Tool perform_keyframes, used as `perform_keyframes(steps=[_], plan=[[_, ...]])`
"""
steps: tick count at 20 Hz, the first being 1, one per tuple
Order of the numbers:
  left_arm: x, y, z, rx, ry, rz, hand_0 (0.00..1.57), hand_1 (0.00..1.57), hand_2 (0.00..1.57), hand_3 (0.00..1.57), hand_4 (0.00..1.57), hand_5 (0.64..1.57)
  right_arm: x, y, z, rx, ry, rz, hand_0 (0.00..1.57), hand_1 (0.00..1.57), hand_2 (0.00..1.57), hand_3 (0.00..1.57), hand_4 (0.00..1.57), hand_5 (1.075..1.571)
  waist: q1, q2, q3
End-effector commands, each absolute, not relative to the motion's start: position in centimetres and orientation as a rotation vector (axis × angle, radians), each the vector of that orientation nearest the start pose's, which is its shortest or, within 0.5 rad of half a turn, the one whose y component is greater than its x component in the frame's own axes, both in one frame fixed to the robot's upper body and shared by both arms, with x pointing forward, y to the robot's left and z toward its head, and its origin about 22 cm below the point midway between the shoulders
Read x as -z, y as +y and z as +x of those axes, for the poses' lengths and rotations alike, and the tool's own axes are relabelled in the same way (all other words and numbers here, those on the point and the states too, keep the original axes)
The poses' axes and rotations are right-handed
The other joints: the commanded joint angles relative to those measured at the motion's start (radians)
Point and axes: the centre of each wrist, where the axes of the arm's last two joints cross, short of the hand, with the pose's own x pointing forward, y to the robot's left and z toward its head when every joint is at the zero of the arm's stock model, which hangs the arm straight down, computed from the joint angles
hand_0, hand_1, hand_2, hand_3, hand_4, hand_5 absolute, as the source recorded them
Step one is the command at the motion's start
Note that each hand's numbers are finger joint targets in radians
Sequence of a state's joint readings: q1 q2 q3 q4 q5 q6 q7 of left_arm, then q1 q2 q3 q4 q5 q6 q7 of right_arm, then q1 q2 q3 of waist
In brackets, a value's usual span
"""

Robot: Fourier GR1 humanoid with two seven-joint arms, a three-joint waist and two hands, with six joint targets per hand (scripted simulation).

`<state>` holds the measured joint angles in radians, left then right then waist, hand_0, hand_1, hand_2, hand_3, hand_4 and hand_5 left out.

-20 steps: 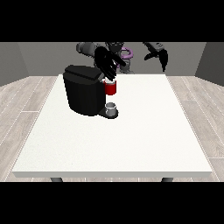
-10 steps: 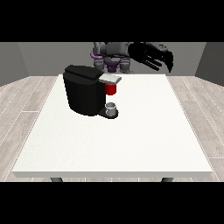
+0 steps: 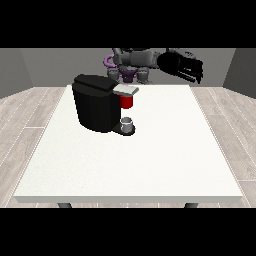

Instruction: Insert the coffee pod into the coffee machine and close the lid

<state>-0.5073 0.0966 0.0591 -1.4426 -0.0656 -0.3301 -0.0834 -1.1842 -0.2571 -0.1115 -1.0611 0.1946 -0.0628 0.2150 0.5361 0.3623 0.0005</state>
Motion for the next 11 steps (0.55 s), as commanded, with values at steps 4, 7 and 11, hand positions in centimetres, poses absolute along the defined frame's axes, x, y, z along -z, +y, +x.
perform_keyframes(steps=[4,7,11], plan=[[-9.3,22.7,34.2,0.473,-1.896,-0.201,0.0,0.0,0.0,0.0,0.35,1.571,-26.5,-11.6,41.8,-0.446,-2.064,-0.133,0.0,0.0,0.0,0.0,0.0,1.571,-0.082,-0.058,-0.001],[-7.0,23.4,33.1,0.412,-1.847,-0.167,0.0,0.0,0.0,0.0,0.33,1.571,-22.9,-9.8,41.1,-0.494,-2.057,-0.025,0.0,0.0,0.0,0.0,0.22,1.571,-0.147,-0.12,-0.0006],[-4.7,24.7,32.0,0.344,-1.766,-0.105,0.0,0.0,0.0,0.0,0.27,1.571,-18.4,-8.1,39.8,-0.555,-2.011,0.104,0.0,0.0,0.0,0.0,0.26,1.571,-0.235,-0.203,-0.0003]])
